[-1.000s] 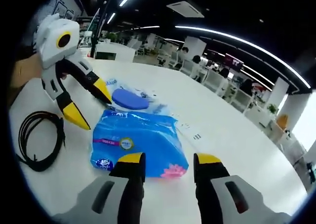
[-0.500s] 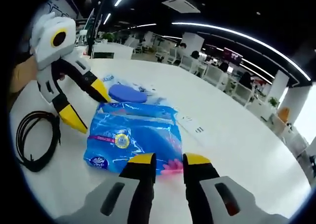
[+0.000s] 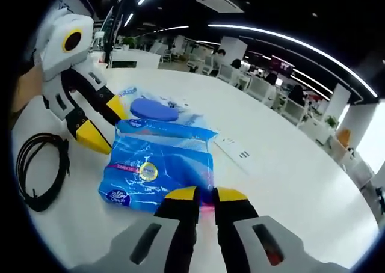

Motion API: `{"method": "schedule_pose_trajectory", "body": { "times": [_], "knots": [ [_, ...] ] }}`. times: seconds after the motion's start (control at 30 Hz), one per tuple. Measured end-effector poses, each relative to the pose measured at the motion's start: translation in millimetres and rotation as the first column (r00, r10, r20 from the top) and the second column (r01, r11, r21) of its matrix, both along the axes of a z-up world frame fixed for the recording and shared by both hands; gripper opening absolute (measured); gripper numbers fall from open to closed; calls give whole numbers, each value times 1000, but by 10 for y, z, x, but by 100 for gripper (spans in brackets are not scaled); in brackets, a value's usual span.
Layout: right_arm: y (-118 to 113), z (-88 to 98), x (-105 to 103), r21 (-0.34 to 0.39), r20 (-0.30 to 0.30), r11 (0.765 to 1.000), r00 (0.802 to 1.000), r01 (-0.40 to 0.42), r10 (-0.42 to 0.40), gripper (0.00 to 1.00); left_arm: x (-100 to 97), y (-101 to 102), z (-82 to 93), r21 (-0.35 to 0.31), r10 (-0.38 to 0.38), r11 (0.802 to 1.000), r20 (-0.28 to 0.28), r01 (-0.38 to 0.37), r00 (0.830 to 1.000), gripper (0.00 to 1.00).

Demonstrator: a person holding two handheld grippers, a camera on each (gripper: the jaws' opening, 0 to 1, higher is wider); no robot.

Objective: Arrange the tabletop items into an orderly group along one side of the table until the central work area is clear of visible clutter.

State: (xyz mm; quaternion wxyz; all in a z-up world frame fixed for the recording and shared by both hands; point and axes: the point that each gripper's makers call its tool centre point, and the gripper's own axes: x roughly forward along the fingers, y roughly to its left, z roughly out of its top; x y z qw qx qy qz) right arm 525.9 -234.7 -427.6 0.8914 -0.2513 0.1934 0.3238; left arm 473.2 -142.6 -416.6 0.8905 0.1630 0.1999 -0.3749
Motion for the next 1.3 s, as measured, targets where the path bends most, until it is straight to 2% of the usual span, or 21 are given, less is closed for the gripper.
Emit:
{"method": "schedule_pose_trajectory", "body": {
  "times": [0.1, 0.17, 0.33, 0.43, 0.53, 0.73, 0.9, 1.3],
  "knots": [
    [-10, -13, 15, -4, 4, 1000, 1000, 12, -12, 1, -1, -2, -6, -5, 15, 1000, 2, -15, 1000, 16],
    [-9, -18, 14, 4, -4, 1000, 1000, 20, -20, 0, -3, 1, -20, -33, 56, 998, -27, -57, 998, 14],
    [-23, -33, -7, 52, -30, 997, 998, 50, -49, 0, -18, -15, -32, -27, 91, 995, -13, -91, 996, 9],
    [-17, -35, -8, 61, -32, 997, 998, 52, -50, 0, -20, -22, -31, -10, 97, 995, 3, -97, 995, 6],
    [-16, -37, -15, 65, -32, 996, 998, 57, -55, 0, -10, -15, -44, -10, 117, 993, -6, -117, 993, 4],
    [-1, -16, -16, 44, -17, 996, 997, 79, -79, 0, -5, -13, -34, 5, 119, 993, 5, -119, 993, 2],
    [-10, 115, 5, 41, 5, 994, 995, 102, -102, 0, -5, -8, 2, -5, 117, 993, 3, -117, 993, 2],
    [-83, 225, -104, 25, 36, 991, 991, 130, -131, 0, 21, 4, 70, 6, 116, 993, 18, -116, 993, 1]
  ]
}}
